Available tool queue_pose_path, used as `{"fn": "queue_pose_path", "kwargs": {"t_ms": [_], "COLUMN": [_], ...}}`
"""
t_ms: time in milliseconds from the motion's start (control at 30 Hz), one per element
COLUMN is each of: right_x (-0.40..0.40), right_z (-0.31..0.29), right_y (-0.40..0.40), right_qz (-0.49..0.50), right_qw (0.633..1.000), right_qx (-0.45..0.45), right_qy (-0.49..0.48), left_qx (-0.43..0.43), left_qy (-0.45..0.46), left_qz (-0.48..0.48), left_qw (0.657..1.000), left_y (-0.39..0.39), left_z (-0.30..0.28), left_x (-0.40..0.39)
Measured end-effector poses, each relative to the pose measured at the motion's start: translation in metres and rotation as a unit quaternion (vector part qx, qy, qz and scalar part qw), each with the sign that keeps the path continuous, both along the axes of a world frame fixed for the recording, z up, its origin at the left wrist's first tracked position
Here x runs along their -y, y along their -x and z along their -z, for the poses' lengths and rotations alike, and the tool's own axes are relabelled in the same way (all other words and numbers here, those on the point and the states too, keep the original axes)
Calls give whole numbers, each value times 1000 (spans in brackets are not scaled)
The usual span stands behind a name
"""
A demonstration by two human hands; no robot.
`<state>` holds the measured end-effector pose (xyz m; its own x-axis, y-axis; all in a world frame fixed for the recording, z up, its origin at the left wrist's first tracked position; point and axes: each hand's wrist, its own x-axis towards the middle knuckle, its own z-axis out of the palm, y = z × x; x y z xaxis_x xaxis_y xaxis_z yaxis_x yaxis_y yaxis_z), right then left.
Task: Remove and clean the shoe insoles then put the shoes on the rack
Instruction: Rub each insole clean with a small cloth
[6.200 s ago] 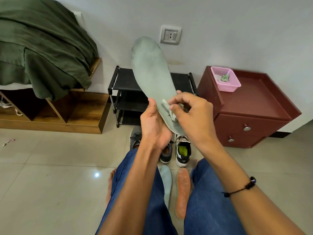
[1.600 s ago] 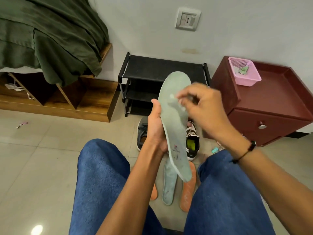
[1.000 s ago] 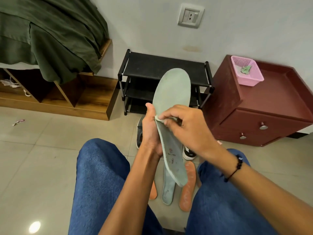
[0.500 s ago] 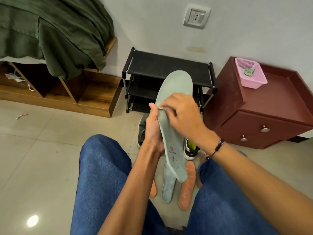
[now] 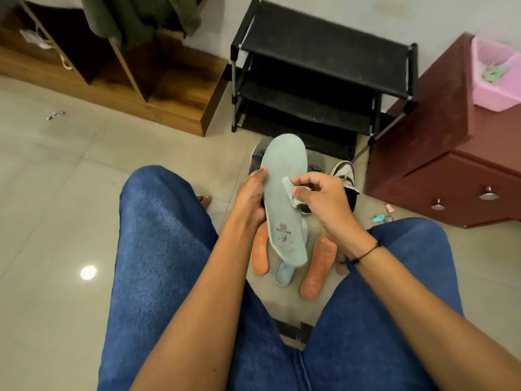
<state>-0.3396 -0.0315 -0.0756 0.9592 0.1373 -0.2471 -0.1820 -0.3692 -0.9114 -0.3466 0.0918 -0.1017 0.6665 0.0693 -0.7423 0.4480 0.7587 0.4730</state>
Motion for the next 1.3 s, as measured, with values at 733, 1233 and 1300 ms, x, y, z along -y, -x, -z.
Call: {"fn": "queue_pose_path", "kwargs": {"t_ms": [733,1233,1300], "right_x": [-63,-89,-94], "right_z": [284,381,389], "right_y": [-19,-36,-36], "right_qz": [-42,-73,-79], "right_qw": [929,910,903], "right_qx": [-360,-402,-416], "right_qy": [77,70,66], "left_qx": [-398,-403,-396], "left_qy": [-320,-331,-328], "left_qz": [109,115,133], "left_qw": [853,845,847], "left_y": [6,-16,-17], "left_z": [251,336,344], "left_x": [-40,-63,-65]}}
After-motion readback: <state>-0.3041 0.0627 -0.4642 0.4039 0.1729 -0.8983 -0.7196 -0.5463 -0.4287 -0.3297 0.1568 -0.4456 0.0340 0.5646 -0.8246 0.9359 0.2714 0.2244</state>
